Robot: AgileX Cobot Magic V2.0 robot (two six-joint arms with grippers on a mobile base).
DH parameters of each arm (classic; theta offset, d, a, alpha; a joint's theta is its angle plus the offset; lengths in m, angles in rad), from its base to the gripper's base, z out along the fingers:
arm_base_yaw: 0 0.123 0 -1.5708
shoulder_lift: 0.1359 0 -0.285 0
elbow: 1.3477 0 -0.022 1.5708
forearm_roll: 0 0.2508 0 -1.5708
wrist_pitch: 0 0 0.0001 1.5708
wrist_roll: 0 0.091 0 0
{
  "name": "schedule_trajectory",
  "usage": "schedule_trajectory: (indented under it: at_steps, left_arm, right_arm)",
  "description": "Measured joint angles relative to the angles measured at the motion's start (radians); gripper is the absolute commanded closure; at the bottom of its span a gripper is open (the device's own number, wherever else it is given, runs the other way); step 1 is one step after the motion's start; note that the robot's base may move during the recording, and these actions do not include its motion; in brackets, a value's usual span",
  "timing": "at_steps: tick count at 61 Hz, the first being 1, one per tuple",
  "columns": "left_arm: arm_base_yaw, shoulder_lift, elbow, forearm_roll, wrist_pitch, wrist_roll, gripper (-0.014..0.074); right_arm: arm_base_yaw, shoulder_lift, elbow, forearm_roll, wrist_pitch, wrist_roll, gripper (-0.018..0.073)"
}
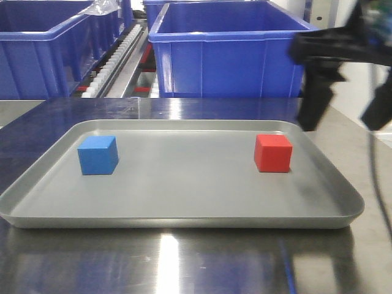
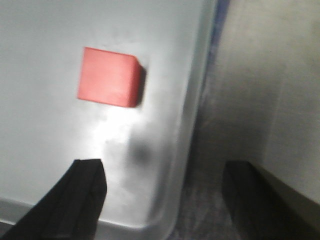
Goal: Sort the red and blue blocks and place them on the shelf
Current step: 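Lower the open right gripper around the red cube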
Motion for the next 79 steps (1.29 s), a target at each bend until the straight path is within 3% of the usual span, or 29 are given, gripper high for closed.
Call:
schedule_trajectory:
  at_steps: [12, 31, 46, 79]
  left_arm:
    - [0.000, 0.000, 0.000, 0.000, 0.000, 0.000, 0.0474]
    - [0.000, 0.000, 0.000, 0.000, 0.000, 0.000, 0.0474]
    - [0.000, 0.000, 0.000, 0.000, 0.000, 0.000, 0.0474]
    - [0.000, 0.000, 0.000, 0.000, 0.000, 0.000, 0.0474]
  right_arm:
    - [0.021, 0.140, -0.161, 0.061, 0.116, 0.018, -0.0041]
    - [0.033, 0.287, -0.306, 0.074, 0.142, 0.129, -0.0041]
    - [0.043, 0.348, -0.321, 0.027, 0.148, 0.135, -0.0013]
    - [0.043, 0.413, -0.324, 0.020, 0.131, 0.135, -0.0013]
